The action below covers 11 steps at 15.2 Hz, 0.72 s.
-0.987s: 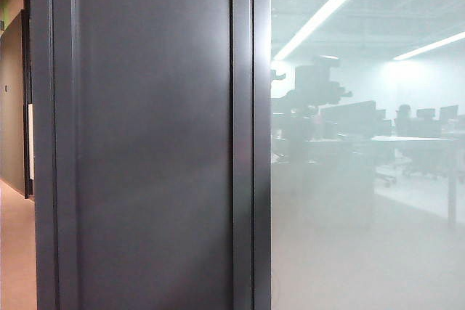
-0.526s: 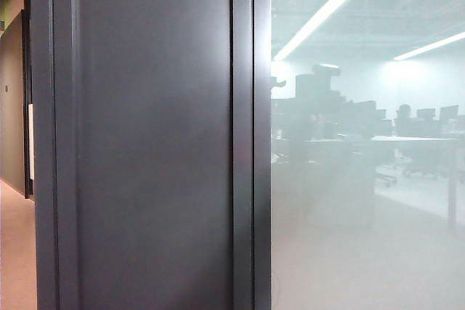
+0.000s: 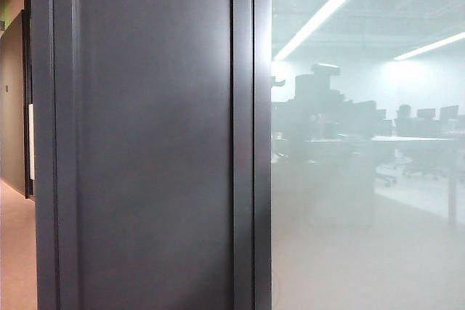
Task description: Raise the arm to find the leftmost switch on the wall and turn off the lights.
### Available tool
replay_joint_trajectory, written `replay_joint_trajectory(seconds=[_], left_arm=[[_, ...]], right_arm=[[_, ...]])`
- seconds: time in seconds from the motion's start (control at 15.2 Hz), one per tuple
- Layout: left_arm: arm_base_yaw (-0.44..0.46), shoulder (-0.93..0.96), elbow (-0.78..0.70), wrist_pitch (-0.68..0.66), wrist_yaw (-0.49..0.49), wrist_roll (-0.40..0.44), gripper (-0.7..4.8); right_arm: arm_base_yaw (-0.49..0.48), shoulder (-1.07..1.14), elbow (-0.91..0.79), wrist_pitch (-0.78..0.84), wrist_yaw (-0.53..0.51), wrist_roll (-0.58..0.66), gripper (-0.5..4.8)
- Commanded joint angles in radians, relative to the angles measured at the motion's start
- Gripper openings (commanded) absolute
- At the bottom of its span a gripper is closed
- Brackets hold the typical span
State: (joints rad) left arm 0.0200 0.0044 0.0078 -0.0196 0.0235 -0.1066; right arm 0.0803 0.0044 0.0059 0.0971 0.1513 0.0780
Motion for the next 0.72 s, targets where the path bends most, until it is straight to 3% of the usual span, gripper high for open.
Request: replay_joint_trajectory(seconds=[0.07,0.72], left_arm=[[0.002,0.000,0.001,0.006,0.003,-0.002,-0.05],[0.002,0.000,0.001,0.006,0.003,-0.002,-0.05]], right_arm=[[-0.001,-0.003,0.001,0.011,-0.072,0.000,-0.01],[-0.028,-0.003,0.001,0.014,-0.109,0.001,-0.01]])
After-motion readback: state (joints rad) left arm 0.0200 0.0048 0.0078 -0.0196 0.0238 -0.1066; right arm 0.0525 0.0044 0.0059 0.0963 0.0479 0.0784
